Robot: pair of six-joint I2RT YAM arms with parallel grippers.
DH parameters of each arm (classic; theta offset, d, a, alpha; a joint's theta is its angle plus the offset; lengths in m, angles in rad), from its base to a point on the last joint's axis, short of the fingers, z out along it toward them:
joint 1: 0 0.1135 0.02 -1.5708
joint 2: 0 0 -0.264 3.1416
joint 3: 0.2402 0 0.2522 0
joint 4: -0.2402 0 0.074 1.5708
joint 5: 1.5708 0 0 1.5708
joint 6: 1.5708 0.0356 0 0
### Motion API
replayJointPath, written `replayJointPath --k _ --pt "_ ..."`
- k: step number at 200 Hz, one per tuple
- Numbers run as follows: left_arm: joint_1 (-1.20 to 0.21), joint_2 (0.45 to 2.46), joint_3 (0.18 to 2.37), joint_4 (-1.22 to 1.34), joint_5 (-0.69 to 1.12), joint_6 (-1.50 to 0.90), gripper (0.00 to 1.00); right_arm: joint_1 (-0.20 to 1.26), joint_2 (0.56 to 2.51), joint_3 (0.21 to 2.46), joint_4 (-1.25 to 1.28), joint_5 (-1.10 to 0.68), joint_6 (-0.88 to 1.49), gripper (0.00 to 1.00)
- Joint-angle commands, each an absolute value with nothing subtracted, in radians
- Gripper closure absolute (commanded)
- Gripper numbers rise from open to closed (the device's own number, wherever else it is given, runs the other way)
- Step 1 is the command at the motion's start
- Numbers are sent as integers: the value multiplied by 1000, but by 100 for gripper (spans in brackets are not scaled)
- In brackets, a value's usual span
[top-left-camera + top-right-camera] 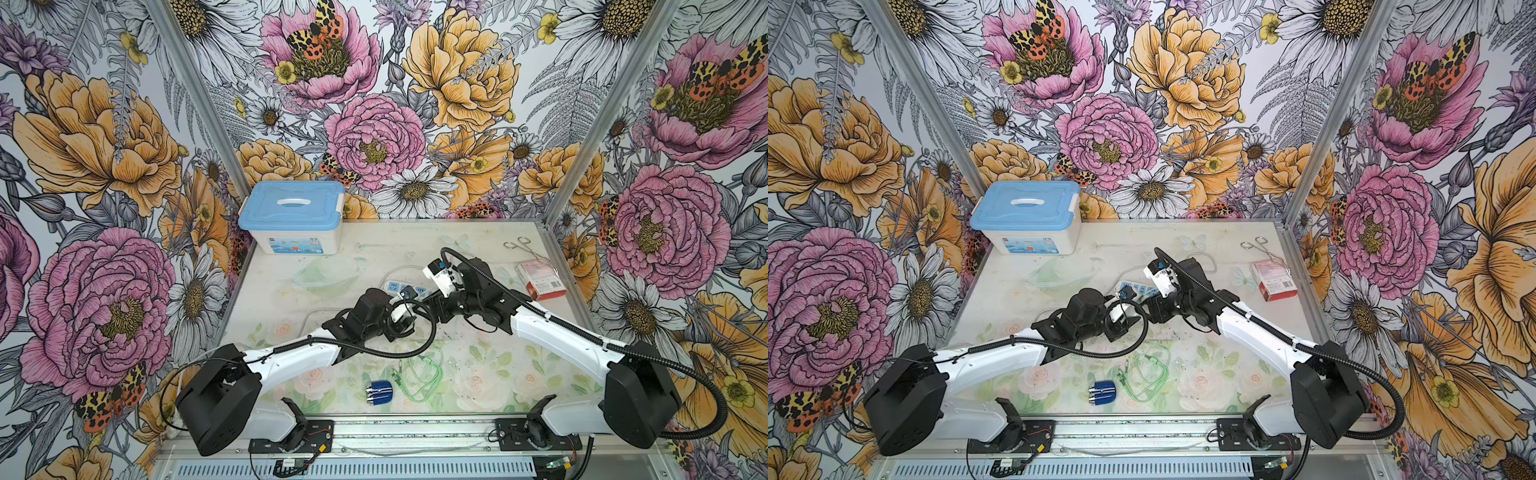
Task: Charge the electric shaver
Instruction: Insert the plug into the socket.
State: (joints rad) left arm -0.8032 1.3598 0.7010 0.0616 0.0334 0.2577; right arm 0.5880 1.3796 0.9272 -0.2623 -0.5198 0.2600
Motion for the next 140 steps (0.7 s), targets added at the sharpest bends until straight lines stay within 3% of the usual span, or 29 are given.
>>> replayJointPath --k 1,40,61,112,123,140 --pt "-813 1379 751 138 68 263 100 598 1403 951 -210 -521 279 42" --pt "-820 1405 776 180 71 267 100 603 1429 939 -185 -519 289 42" --pt "-822 1407 780 189 80 265 100 603 1433 936 -181 -502 290 48" --pt "-817 1377 752 195 53 261 100 601 1446 937 -174 -486 301 91" --pt "-809 1364 746 191 53 254 86 600 1444 937 -173 -467 304 100" --pt "-794 1342 739 165 60 235 61 591 1439 937 -173 -427 314 100"
